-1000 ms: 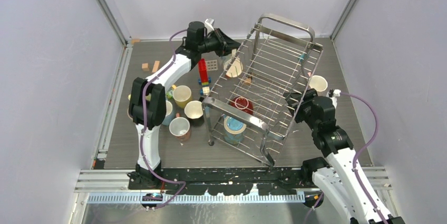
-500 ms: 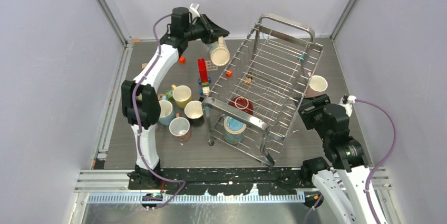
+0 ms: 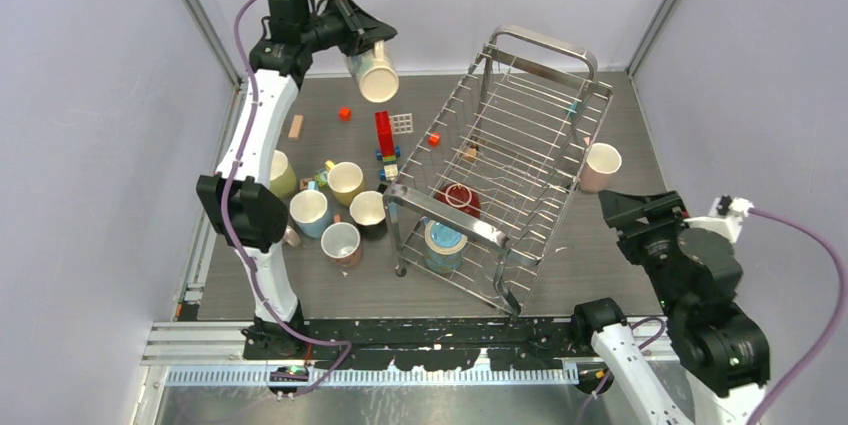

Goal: Unload the cups from the dish rack
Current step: Unload the cup from the dish rack.

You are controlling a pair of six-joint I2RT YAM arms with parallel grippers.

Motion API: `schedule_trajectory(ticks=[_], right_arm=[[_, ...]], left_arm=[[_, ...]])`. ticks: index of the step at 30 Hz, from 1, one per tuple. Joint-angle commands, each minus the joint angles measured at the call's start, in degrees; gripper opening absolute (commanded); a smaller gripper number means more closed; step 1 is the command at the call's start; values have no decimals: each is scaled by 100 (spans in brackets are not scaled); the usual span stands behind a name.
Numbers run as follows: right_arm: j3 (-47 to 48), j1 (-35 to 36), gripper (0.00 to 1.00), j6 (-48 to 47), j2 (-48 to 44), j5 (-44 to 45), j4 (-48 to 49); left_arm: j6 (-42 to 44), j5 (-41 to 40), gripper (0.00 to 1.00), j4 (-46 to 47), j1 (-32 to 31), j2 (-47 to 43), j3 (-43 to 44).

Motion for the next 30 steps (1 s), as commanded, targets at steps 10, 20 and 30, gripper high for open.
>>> schedule_trajectory(ticks=[10,20,30], right_arm=[[2513,11,70,-1272,1242,-1187,344],[3316,13,72,-1509,2477,-2989,1643],[4383,13,74,-1771,3814,-4431,2591]], left_arm=[[99,712,0,142,182,-1127,598],[-493,998,0,817,35,-1675,620],[-949,1312,0,1433,-340,-2083,568]])
